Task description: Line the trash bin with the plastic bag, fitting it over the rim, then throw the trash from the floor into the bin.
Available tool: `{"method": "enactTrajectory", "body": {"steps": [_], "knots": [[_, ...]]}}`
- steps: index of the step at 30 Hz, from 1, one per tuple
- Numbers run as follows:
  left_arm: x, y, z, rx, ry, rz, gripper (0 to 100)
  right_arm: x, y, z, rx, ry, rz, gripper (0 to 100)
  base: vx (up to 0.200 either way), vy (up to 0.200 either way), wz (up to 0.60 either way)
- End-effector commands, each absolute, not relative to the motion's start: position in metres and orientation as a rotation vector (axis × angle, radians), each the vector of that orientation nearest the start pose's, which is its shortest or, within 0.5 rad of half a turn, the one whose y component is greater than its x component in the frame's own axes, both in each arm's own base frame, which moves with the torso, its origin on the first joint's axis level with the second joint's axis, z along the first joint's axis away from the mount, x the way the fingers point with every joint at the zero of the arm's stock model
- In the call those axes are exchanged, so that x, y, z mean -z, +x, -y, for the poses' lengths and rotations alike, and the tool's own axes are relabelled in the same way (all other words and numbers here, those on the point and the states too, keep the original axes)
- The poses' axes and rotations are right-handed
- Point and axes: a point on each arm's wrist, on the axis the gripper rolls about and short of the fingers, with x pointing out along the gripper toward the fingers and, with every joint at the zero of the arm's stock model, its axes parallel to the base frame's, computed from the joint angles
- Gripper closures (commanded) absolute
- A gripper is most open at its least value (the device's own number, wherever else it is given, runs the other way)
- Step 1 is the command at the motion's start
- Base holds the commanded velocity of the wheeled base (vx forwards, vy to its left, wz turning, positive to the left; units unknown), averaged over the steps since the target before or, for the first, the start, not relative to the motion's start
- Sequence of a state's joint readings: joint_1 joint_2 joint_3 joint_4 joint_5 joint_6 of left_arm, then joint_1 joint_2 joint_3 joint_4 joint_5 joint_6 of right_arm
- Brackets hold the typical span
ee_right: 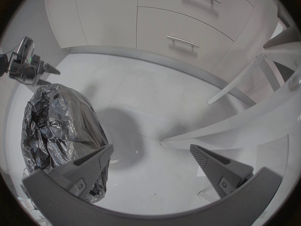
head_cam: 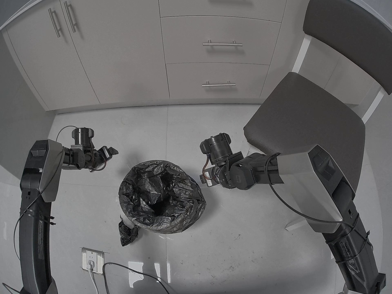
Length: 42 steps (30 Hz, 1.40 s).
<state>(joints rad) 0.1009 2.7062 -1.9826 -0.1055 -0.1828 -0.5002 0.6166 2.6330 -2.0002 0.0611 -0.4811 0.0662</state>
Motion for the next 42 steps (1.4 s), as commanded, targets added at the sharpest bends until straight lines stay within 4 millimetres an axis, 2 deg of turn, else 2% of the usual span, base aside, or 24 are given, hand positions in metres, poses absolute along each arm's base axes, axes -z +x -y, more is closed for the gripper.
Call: {"method": "enactTrajectory", "body": {"steps": [1,5,16,22,26,31,37,38,42], "knots": [[0.040,0.531,-0.046,-0.118,-0.617,-0.758,0,-0.037,0.436,-0.292,-0.104,-0.299,-0.602,0,0.000,0.000,0.00],[0.057,0.526,-0.040,-0.163,-0.674,-0.835,0,-0.033,0.437,-0.291,-0.102,-0.302,-0.607,0,0.000,0.000,0.00],[0.062,0.525,-0.027,-0.163,-0.696,-0.866,0,-0.030,0.439,-0.289,-0.097,-0.300,-0.612,0,0.000,0.000,0.00],[0.081,0.522,-0.015,-0.163,-0.691,-0.917,0,-0.030,0.441,-0.286,-0.090,-0.297,-0.613,0,0.000,0.000,0.00],[0.101,0.518,-0.009,-0.171,-0.684,-0.968,0,-0.029,0.442,-0.285,-0.087,-0.297,-0.616,0,0.000,0.000,0.00],[0.107,0.516,-0.009,-0.170,-0.680,-0.993,0,-0.022,0.444,-0.281,-0.075,-0.292,-0.628,0,0.000,0.000,0.00],[0.130,0.505,-0.002,-0.196,-0.671,-1.104,0,-0.022,0.446,-0.279,-0.070,-0.285,-0.631,0,0.000,0.000,0.00],[0.141,0.498,-0.002,-0.217,-0.668,-1.166,0,-0.022,0.446,-0.279,-0.070,-0.283,-0.630,0,0.000,0.000,0.00],[0.163,0.480,0.001,-0.271,-0.654,-1.327,0,-0.023,0.446,-0.279,-0.065,-0.273,-0.627,0,0.000,0.000,0.00]]}}
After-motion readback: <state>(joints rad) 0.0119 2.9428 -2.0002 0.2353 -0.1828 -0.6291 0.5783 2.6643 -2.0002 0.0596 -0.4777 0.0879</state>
